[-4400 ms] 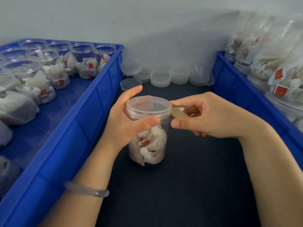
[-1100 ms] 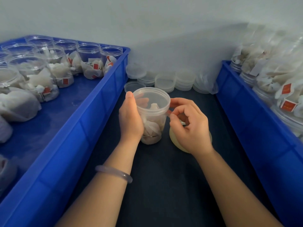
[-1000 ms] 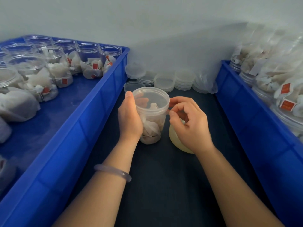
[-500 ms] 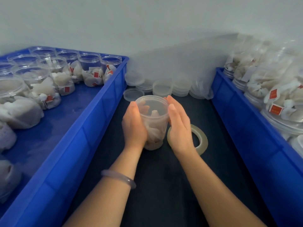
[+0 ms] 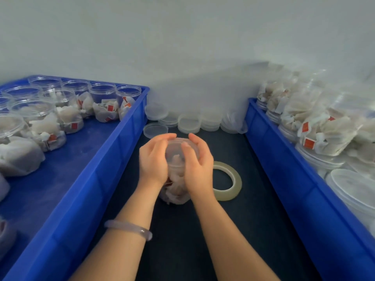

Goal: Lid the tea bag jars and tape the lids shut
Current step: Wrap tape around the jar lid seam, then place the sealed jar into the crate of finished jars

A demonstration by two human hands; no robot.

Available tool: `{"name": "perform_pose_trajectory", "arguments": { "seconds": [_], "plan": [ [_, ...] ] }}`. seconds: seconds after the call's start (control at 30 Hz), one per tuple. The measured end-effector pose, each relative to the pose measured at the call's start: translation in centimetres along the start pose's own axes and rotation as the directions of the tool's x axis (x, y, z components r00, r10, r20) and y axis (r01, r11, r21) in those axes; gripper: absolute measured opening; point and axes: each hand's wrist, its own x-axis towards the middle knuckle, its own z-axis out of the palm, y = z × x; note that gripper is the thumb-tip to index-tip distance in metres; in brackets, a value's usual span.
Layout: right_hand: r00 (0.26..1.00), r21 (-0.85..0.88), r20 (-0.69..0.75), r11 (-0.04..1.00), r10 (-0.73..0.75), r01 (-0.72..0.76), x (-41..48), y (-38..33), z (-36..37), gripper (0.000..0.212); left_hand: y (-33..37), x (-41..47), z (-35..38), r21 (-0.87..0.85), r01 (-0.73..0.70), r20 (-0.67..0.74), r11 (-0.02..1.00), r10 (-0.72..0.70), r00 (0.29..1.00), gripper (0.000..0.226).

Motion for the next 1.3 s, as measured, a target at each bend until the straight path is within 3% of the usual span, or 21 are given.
{"name": "perform_pose_trajectory", "arguments": {
  "seconds": [0.07,0.13,0.23,0.37,0.57,0.73,0.87,0.97,1.13,1.23,1.3],
  "plan": [
    [0.997,-0.008,0.036,0.997,0.075,-0.075,-0.4,-0.6,-0.1,0.045,0.5,-0.1,0.1,-0.012,0.043,-0.013,0.999,-0.043,0.999,0.027],
    [0.995,-0.021,0.021,0.995,0.093,-0.093,-1.0,-1.7,-0.3,0.04,1.4,-0.7,0.3,-0.022,0.038,-0.019,0.999,-0.039,0.999,0.027],
    [0.987,0.046,-0.119,0.992,-0.113,0.119,-2.5,-4.6,-1.3,0.027,4.9,-3.0,1.4,-0.129,-0.116,-0.037,0.985,0.112,0.993,0.029],
    [0.91,0.082,-0.229,0.925,-0.345,0.371,-4.5,-10.4,-5.0,0.03,11.2,-5.8,4.2,-0.301,-0.279,0.015,0.912,0.297,0.955,0.03],
    [0.801,0.02,-0.383,0.863,-0.46,0.505,-6.5,-16.2,-11.9,0.028,16.1,-9.1,10.4,-0.512,-0.156,0.208,0.845,0.298,0.932,0.031],
    [0.746,-0.064,-0.536,0.901,-0.394,0.43,-6.1,-17.3,-18.0,0.031,16.6,-10.9,16.6,-0.446,0.037,0.458,0.894,0.193,0.868,0.03],
    [0.786,-0.099,-0.553,0.959,-0.276,0.267,-3.7,-17.2,-21.0,0.028,16.0,-10.3,20.3,-0.326,0.087,0.503,0.941,0.095,0.859,0.029],
    [0.78,-0.108,-0.569,0.964,-0.261,0.244,-2.9,-17.4,-22.9,0.026,16.3,-10.6,22.1,-0.329,0.096,0.519,0.939,0.095,0.85,0.029],
    [0.669,-0.221,-0.654,0.935,-0.354,0.279,-2.2,-19.7,-27.2,0.029,18.8,-11.5,26.4,-0.314,0.087,0.607,0.945,0.129,0.784,0.038],
    [0.577,-0.307,-0.705,0.911,-0.412,0.276,-0.9,-21.8,-30.2,0.026,20.9,-10.8,29.9,-0.275,-0.008,0.696,0.961,0.205,0.688,0.044],
    [0.543,-0.366,-0.717,0.899,-0.437,0.24,0.8,-23.1,-32.2,0.027,22.0,-9.6,32.5,-0.221,-0.084,0.752,0.972,0.225,0.62,0.036]
  ]
}}
